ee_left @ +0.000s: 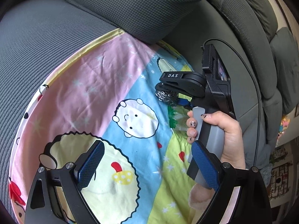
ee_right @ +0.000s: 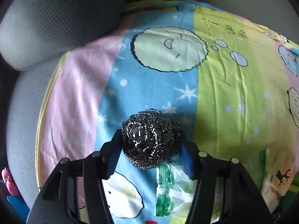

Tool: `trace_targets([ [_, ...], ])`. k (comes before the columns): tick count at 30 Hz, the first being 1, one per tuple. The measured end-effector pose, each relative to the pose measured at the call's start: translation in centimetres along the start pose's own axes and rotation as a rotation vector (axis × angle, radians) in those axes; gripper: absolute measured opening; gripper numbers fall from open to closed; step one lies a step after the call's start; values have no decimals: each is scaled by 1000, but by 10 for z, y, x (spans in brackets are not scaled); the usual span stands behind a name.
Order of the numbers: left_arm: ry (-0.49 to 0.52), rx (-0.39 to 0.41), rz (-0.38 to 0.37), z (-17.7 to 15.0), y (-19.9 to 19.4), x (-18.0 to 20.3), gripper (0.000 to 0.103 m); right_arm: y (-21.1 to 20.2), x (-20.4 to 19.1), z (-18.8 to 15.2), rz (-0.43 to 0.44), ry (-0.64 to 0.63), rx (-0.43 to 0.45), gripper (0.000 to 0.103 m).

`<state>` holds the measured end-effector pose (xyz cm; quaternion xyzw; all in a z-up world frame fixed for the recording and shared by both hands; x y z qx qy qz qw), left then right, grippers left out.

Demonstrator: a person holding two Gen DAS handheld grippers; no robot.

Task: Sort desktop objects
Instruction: 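Close the right tool around the steel wool ball, then lift the steel wool ball off the sheet with the right tool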

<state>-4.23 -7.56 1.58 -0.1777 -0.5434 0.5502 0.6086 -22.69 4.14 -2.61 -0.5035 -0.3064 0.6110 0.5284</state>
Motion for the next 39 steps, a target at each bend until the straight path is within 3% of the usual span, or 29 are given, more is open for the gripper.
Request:
trace_targets([
  [5,0,14,-11,-1,-7,2,94,-21,-2,-6,112,47,11,51],
  [9,5,54,-16,-2,-24,8,94,-68,0,-21,211,64,71,51],
  [13,27,133,-80,-5,-49,24,94,-124,16,-67,266,64,125,52],
  [18,205,131,-122,-36,-60,63,94,-164,59,-140,303,145,171,52],
  [23,297,30,-149,-90,-43,69,94,-174,97,-202,300,251,188,54],
  [28,357,-27,-90,-123,-30,65,94,-156,108,-241,343,319,132,54],
  [32,423,-60,-89,-146,-27,66,94,-138,114,-257,327,372,59,56],
  [35,477,-92,-36,-162,-16,65,94,-141,123,-261,292,395,87,63],
  [36,486,-109,-21,-168,-10,64,94,-143,125,-261,289,397,98,72],
  [39,492,-156,-21,-177,3,65,94,-153,129,-260,319,401,153,74],
])
Point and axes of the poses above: each gripper's, at about its wrist camera, not at the fingertips, and y roughly the way its jaws point, x to its right, z to its top, the point moved 5 cm from there along y, roughly the way its jaws point, and after that the axes turned 9 degrees about z, right-handed, at the moved point
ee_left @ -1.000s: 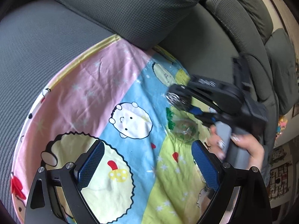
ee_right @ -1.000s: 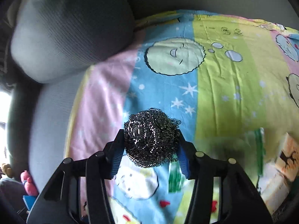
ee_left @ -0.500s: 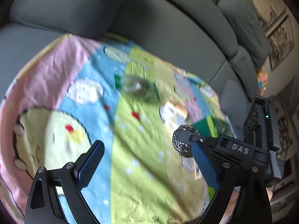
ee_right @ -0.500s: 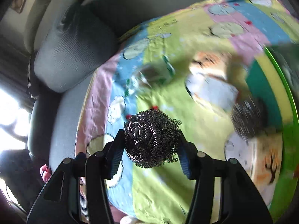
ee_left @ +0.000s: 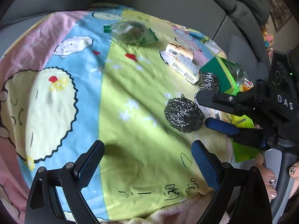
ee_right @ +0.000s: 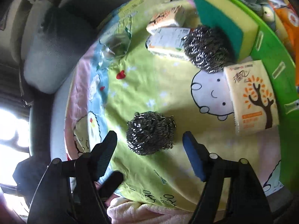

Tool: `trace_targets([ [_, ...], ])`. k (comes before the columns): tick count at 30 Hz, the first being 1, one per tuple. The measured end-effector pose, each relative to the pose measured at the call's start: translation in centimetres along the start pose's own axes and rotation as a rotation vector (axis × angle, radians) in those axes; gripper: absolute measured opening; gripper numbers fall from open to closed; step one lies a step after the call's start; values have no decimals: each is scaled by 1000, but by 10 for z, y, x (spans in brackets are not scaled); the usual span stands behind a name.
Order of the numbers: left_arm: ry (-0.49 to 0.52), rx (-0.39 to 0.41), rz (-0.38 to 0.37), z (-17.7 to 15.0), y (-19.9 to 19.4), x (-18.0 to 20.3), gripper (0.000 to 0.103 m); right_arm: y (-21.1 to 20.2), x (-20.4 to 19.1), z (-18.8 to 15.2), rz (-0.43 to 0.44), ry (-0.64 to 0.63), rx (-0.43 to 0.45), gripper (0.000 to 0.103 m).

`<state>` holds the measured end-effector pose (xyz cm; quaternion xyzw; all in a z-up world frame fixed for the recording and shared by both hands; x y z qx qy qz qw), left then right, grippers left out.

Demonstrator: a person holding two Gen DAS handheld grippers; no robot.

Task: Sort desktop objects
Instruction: 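Lift the steel wool ball off the sheet with the right tool, then carry the held steel wool ball with the right tool over the green box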

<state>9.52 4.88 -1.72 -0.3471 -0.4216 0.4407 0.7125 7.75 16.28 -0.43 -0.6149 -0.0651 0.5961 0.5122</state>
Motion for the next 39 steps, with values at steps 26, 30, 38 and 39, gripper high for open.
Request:
trace_targets([
  [26,156,15,-19,19,16,53,57,23,14,-5,124,3,-63,44],
  [30,180,31,-4,18,12,58,57,19,12,-6,125,-2,-56,44],
  [38,210,73,11,19,-9,72,57,-1,5,-7,158,-14,-19,44],
  [39,212,76,12,20,-11,74,57,-4,4,-7,160,-18,-14,44],
])
Point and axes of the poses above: each gripper's, at about its wrist camera, not at the fingertips, and y roughly the way its jaws point, x to its right, z to its top, the point moved 5 cm from there along y, roughly the way its jaws point, and after that the axes turned 9 degrees about z, right-handed, at the moved point
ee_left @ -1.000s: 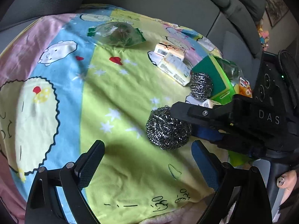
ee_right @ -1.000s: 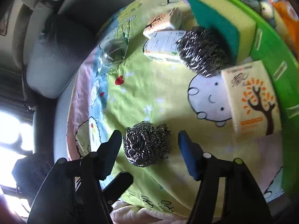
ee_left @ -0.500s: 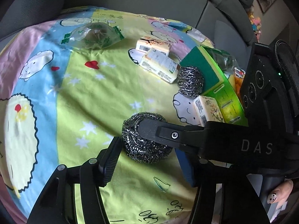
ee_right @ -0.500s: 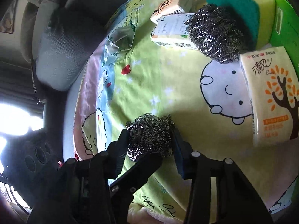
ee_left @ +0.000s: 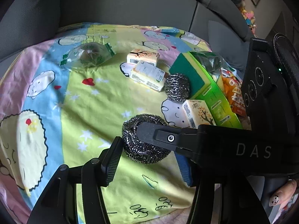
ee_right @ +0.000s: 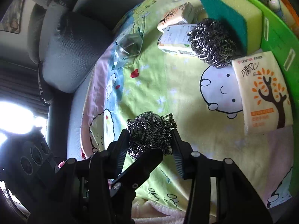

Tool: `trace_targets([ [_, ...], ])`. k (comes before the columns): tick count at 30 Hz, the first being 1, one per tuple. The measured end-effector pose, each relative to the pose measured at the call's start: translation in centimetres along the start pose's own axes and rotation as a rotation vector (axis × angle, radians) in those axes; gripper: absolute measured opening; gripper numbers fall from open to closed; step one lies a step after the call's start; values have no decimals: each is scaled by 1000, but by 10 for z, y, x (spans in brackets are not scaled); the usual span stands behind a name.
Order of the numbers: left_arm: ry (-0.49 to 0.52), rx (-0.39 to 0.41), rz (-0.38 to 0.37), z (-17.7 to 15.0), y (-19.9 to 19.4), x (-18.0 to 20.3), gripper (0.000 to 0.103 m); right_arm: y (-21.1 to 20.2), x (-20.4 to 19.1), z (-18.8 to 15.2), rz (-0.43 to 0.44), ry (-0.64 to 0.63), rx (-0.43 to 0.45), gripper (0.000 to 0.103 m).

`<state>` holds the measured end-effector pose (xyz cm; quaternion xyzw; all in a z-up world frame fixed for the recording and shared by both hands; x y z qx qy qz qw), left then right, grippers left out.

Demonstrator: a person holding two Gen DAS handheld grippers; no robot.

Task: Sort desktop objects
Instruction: 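Carry the held steel wool ball with the right tool over the green box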

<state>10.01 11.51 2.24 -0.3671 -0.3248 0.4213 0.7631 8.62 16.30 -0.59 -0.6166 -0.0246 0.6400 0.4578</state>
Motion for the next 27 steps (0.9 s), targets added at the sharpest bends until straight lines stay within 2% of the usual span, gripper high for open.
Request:
trace_targets([
  [17,59,92,38,18,-41,27,57,-44,-28,5,56,-53,92,44],
  [27,115,123,10,26,-56,57,57,-80,-34,7,44,-76,160,45],
])
Point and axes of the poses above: each gripper's, at about its wrist camera, not at the fingertips, and y roughly the way its jaws point, x to its right, z to its top, the point moved 5 cm from there along y, roughly the way its jaws point, and after that the axes turned 9 degrees about z, right-handed, at the moved point
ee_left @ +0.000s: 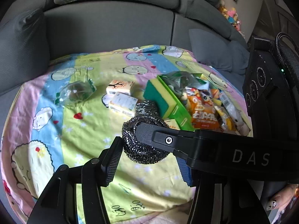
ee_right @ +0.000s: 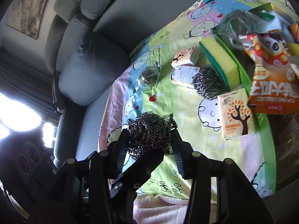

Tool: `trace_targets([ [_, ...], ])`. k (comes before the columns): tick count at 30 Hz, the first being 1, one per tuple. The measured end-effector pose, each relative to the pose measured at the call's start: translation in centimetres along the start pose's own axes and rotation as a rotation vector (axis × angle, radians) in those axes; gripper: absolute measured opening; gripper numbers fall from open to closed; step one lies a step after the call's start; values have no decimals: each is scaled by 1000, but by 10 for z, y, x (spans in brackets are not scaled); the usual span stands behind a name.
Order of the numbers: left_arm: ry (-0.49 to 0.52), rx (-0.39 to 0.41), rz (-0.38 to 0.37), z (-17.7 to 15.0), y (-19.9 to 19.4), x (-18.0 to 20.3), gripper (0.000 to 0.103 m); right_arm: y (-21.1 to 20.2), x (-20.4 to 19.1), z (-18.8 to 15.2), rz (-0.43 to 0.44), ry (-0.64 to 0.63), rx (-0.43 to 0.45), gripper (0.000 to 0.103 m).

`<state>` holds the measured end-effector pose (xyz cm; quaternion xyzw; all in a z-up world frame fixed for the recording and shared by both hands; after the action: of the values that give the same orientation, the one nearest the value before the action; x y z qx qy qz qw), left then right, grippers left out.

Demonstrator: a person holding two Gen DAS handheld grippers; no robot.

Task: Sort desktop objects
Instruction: 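Carry the held steel wool ball with the right tool over the green box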

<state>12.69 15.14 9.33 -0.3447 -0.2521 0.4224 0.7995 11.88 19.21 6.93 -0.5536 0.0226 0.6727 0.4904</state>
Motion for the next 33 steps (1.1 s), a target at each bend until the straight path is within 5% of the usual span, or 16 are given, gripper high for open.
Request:
trace_targets([
  [33,165,-38,-222,-10,-11,110,57,-119,46,-18,-101,73,190,46],
])
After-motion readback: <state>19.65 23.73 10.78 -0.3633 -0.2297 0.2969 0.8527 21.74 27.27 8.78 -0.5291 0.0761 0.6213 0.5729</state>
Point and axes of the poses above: each gripper's, at about its wrist camera, not at the fingertips, and y roughly the way its jaws point, x to its right, z to its top, the point moved 5 cm from there along y, roughly the way its jaws point, and after that the axes turned 9 degrees about z, right-handed, at the moved point
